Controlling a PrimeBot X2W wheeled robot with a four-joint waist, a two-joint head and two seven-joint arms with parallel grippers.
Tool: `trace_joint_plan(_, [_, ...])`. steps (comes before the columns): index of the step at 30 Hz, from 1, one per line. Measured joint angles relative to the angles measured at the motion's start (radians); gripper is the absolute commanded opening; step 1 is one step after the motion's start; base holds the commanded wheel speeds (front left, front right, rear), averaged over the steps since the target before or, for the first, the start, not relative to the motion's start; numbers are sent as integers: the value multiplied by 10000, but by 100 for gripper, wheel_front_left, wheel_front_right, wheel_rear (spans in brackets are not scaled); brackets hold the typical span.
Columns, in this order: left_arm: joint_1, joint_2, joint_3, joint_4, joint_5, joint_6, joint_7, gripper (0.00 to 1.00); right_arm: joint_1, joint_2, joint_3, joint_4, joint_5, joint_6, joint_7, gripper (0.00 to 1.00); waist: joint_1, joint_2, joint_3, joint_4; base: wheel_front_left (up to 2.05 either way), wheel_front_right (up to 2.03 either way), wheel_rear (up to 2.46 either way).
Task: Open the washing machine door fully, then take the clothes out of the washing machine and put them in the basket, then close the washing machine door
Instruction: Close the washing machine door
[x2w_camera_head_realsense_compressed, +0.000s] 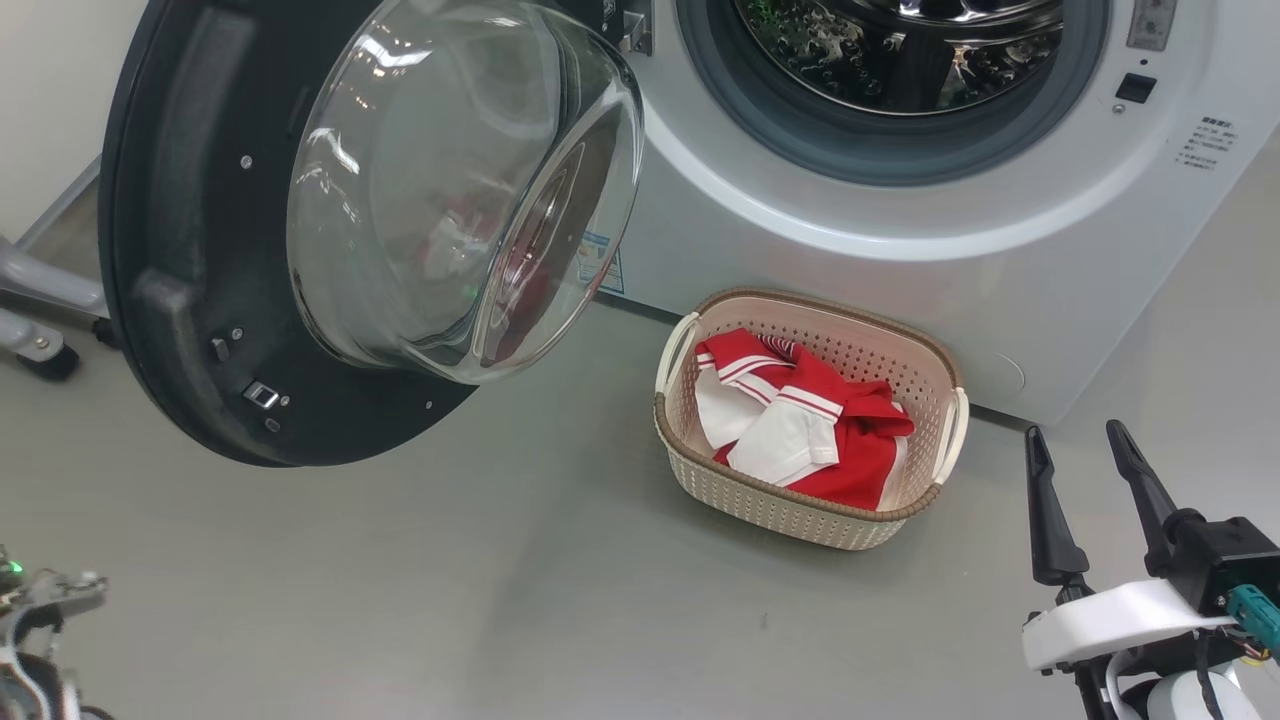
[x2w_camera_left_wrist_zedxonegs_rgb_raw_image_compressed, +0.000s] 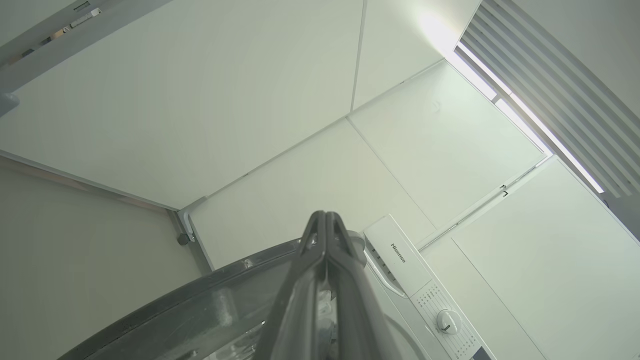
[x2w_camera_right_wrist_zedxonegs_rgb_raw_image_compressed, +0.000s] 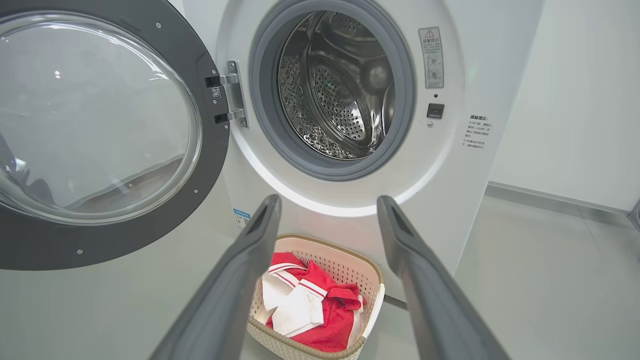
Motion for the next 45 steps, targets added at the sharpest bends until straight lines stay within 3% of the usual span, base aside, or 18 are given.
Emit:
trace_joint_plan(3, [-392, 389, 577, 525, -761, 146, 430, 0, 0, -17, 0, -17, 0, 0, 29, 100, 0, 0, 29, -41, 0, 0, 0])
trace_joint_plan(8, [-1003, 913, 1365, 1827, -2104, 742, 1185, 0, -1, -25, 29, -44, 0, 2, 77, 100, 0, 0, 67, -133, 0, 0, 0])
trace_joint_plan(16, [-1696, 1787, 1862, 3440, -2892, 1515, 2188, 0, -7, -29, 173, -44, -4, 15, 173, 100, 0, 0, 67, -442, 0, 0, 0])
trace_joint_plan(28, [-2412, 2412, 924, 4640, -2932, 1730, 3427, 0, -87, -40, 228, -82, -4, 21, 207, 100, 0, 0, 257, -867, 0, 0, 0])
trace_joint_plan(45, [-3169, 2677, 382, 5868, -2880, 1745, 4165, 0, -336, -19, 192, -140, -2, 17, 192, 100, 0, 0, 581, -1449, 0, 0, 0])
